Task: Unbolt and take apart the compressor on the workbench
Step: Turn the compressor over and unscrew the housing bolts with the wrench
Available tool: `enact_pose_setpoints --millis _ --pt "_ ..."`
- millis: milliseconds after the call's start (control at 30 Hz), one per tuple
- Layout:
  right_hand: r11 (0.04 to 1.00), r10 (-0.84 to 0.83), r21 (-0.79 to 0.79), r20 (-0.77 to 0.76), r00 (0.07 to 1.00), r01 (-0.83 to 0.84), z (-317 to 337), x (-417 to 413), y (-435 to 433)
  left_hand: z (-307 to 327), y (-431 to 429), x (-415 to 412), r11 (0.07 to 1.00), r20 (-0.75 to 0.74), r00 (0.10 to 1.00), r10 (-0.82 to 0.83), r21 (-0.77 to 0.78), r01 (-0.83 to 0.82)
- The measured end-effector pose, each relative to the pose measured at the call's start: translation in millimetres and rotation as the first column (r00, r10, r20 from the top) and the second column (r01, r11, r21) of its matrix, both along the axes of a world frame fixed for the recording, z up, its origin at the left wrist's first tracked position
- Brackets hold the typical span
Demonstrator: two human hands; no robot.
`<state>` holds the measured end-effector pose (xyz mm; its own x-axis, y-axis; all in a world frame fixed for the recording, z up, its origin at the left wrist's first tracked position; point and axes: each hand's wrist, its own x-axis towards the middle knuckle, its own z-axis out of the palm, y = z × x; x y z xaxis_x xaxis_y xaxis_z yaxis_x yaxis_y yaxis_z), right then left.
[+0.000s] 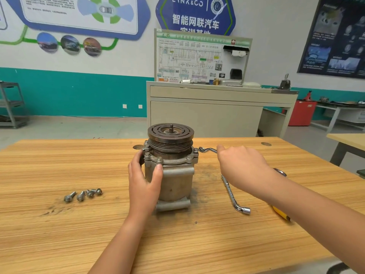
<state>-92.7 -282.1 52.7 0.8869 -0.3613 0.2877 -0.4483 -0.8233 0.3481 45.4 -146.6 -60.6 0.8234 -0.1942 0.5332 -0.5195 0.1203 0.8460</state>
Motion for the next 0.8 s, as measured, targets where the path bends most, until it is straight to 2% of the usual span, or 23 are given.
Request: enact_pose_setpoints --millis 233,500,700,800 --pt "1.000 -0.010 -0.017 0.007 1.000 0.010 7 -1 4 2 0 1 1.000 0.005 1.000 0.002 -0.002 -0.002" --pt "0.979 0.040 -0.190 -0.194 0.980 -0.078 14 12 23 2 0 0 1.000 0.002 1.000 0.005 -0.001 -0.005" --pt "0.967 0.028 -0.239 -0.229 0.973 -0.084 16 11 -15 2 0 -1 1.000 -0.002 1.000 0.005 0.002 -0.005" --pt "0.959 0.056 -0.264 -0.188 0.980 -0.106 17 37 -41 4 -1 -3 1.000 -0.005 1.000 0.014 -0.008 -0.015"
